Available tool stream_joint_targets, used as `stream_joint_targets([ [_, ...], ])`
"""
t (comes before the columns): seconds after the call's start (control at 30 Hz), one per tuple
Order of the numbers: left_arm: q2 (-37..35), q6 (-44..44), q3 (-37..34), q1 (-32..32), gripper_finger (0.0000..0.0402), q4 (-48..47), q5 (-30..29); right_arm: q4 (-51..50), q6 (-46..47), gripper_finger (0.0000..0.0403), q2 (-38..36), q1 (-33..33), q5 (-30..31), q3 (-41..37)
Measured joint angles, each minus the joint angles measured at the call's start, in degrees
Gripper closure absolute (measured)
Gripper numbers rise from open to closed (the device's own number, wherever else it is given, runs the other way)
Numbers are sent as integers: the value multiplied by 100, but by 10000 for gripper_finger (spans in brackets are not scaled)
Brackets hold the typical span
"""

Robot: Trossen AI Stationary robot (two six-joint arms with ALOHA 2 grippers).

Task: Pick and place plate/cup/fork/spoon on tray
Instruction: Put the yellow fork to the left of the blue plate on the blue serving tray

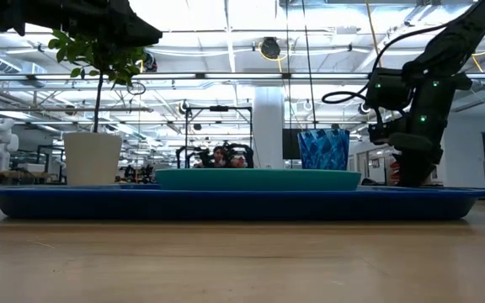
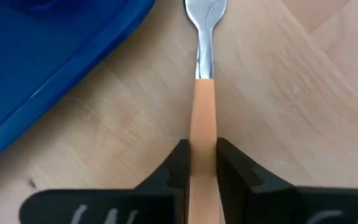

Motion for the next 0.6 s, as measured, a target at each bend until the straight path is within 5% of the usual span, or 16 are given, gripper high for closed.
stream_joint_targets([
  [0.6, 0, 11, 0, 0, 289, -11, 4, 149, 110, 370, -958, 5, 920, 24],
])
